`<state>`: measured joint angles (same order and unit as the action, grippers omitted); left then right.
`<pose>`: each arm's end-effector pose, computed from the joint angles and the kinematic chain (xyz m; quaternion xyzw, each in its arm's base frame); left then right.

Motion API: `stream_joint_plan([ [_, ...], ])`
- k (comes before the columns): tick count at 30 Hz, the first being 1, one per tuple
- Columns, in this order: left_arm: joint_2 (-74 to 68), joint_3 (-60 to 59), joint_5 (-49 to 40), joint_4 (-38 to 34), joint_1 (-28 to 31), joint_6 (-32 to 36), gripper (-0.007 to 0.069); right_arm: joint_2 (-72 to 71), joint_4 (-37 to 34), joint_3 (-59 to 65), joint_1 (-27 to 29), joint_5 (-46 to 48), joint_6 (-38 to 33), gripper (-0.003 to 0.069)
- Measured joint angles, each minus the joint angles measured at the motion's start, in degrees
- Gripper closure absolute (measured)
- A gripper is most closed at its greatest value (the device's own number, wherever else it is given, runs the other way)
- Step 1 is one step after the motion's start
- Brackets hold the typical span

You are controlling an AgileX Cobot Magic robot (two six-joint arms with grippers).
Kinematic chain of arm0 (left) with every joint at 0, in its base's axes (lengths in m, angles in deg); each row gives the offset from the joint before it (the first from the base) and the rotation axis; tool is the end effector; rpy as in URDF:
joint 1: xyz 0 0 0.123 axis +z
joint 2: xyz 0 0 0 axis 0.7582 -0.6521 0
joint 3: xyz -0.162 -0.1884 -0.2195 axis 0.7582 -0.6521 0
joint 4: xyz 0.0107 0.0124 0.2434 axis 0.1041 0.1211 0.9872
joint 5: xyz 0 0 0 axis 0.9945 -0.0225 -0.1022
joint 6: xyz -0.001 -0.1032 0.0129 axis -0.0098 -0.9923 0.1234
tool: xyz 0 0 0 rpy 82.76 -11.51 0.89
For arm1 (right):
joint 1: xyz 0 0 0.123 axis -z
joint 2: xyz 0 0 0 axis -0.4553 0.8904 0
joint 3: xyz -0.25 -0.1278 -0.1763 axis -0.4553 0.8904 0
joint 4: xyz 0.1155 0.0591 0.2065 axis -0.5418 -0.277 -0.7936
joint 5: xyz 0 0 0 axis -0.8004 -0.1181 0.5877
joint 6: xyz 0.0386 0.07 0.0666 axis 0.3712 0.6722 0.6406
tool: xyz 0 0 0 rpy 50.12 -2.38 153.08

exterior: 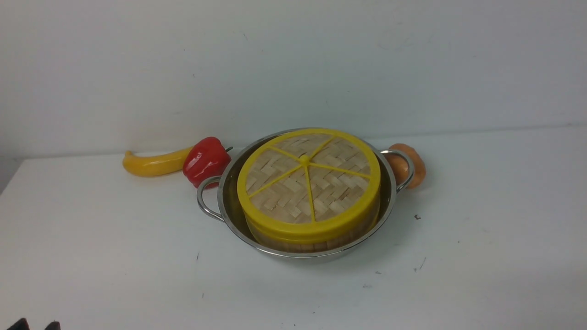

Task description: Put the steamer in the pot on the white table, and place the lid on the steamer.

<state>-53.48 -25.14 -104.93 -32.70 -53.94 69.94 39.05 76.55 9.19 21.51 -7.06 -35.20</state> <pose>0.0192 0.0017 0.2012 0.0508 0.7791 0.0105 0.6247 0.0118 0.0002 0.1766 0.0090 0.7936 0.0602 0.6054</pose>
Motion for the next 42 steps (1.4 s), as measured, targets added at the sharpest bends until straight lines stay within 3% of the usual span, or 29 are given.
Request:
stream_joint_plan([
  [10,5.19,-2.90,-6.33,-0.42,0.04,-2.05,0.0384,0.00,0.00,0.00,0.00,-0.04,0.00,0.0409],
  [42,5.19,-2.90,-6.41,-0.42,0.04,-2.05,0.0384,0.00,0.00,0.00,0.00,-0.04,0.00,0.0409],
])
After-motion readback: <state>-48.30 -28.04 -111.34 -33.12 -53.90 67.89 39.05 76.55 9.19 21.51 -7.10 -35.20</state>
